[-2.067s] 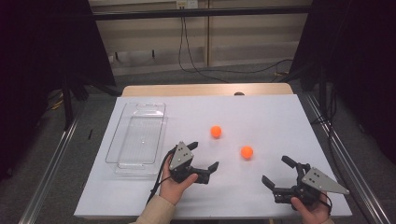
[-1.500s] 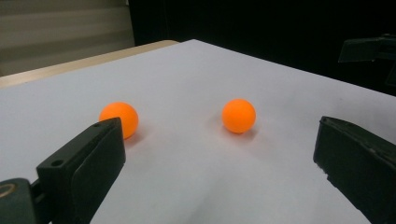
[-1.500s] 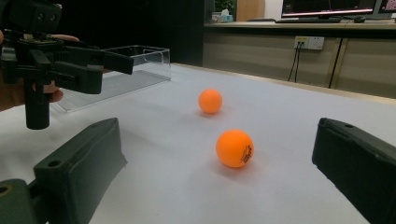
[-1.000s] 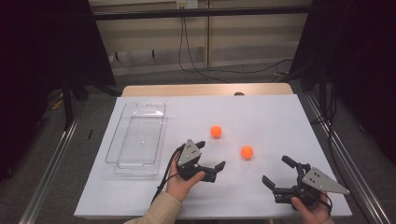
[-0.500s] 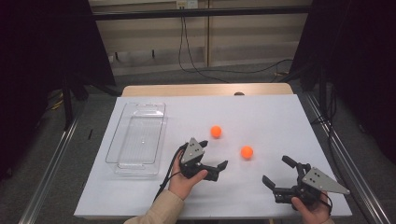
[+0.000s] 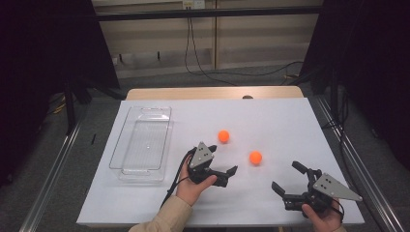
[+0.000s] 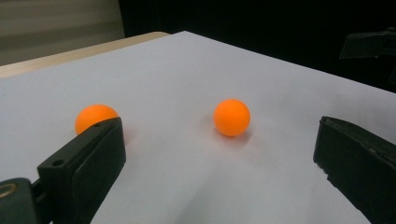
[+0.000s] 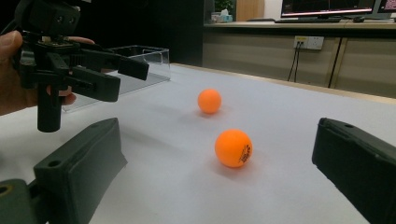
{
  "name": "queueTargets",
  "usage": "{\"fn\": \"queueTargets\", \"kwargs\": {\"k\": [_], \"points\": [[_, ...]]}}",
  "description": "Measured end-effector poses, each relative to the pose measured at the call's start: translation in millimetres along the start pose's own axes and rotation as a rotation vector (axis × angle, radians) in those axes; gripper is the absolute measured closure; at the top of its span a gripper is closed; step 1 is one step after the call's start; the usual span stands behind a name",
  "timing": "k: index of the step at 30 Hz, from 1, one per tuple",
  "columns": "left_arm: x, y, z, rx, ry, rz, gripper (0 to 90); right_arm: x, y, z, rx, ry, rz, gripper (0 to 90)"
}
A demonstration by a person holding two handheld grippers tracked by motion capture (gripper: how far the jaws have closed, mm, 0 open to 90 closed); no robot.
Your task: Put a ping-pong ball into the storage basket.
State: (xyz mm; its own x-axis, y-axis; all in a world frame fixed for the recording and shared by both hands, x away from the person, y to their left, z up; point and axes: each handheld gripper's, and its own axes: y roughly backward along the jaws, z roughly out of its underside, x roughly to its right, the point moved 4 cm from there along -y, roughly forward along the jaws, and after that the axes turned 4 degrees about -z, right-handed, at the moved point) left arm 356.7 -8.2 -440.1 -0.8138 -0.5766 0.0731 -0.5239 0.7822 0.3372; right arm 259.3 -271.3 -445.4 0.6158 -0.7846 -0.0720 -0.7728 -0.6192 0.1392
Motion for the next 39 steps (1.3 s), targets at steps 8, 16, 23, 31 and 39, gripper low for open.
{"fn": "queueTargets", "kwargs": {"k": [8, 16, 23, 31, 39], "points": [[2.4, -4.4, -0.5, -0.016, 0.0, 0.012, 2.3, 0.2, 0.0, 0.1, 0.0, -0.001, 0.0, 1.2], [1.9, -7.9, -1.7, -0.019, 0.004, 0.01, 2.3, 0.3, 0.0, 0.1, 0.0, -0.001, -0.001, 1.2], [2.5, -12.0, -0.1, -0.04, 0.003, 0.019, 2.3, 0.5, 0.2, 0.0, 0.001, 0.002, 0.0, 1.3], [1.6, -15.0, -0.2, -0.047, 0.003, 0.017, 2.3, 0.4, 0.1, 0.1, 0.0, 0.001, -0.002, 1.3], [3.5, -20.0, -0.3, -0.058, 0.009, 0.029, 2.3, 0.5, 0.3, -0.1, 0.001, 0.001, -0.001, 1.4]]}}
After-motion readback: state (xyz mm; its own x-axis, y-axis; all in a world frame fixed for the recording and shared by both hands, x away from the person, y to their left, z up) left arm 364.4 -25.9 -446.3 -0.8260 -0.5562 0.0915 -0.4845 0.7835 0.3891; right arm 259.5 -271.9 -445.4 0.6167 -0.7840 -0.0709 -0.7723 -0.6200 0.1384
